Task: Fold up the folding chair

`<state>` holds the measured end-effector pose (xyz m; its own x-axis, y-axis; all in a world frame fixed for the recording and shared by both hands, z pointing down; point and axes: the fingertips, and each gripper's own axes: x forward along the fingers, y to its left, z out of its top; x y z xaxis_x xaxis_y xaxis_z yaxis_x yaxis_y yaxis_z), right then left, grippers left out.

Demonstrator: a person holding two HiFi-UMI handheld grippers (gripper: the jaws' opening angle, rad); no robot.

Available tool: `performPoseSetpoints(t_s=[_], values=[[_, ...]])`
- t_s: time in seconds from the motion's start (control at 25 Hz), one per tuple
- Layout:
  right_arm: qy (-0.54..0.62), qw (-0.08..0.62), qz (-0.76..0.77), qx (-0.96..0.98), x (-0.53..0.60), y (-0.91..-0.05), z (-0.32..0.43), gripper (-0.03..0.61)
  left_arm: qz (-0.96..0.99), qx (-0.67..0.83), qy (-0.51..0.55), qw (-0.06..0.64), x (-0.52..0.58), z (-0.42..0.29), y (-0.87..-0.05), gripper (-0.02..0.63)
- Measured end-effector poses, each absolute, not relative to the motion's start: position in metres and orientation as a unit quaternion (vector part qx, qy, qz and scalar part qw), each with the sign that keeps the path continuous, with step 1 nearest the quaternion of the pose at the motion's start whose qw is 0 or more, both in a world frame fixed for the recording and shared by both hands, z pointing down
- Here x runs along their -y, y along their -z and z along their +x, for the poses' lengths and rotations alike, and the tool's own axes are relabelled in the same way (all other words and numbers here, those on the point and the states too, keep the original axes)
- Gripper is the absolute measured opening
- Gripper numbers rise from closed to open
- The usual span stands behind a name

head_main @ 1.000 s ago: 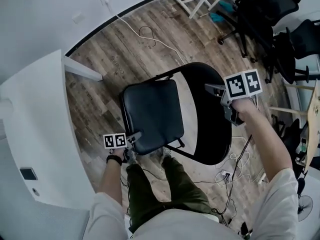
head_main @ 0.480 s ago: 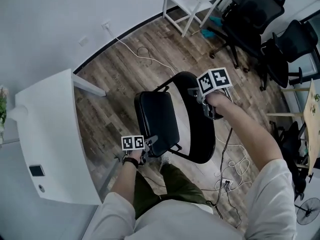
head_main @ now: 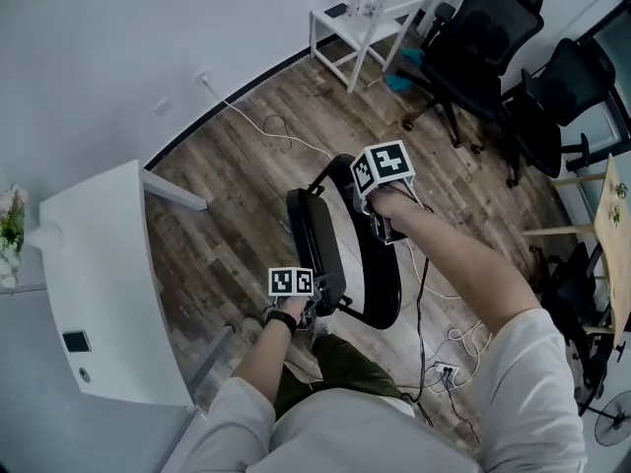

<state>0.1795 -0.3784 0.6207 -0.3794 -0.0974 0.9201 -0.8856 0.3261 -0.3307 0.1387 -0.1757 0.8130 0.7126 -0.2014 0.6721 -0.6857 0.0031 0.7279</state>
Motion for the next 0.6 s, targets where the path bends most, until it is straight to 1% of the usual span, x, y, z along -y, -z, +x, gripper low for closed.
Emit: performPoseSetpoints(t_s=[0.32, 0.6], values=[[-0.459, 0.431, 0.367, 0.685, 0.378, -0.613, 0.18, 0.104, 0.711, 0.275, -0.232, 0.605, 0.187, 0.208, -0.796, 0.351], [-0.457, 0.432, 0.374, 0.682, 0.377, -0.61, 0.177, 0.113, 0.719, 0.263, -0.258, 0.589, 0.194, 0.237, -0.797, 0.351]])
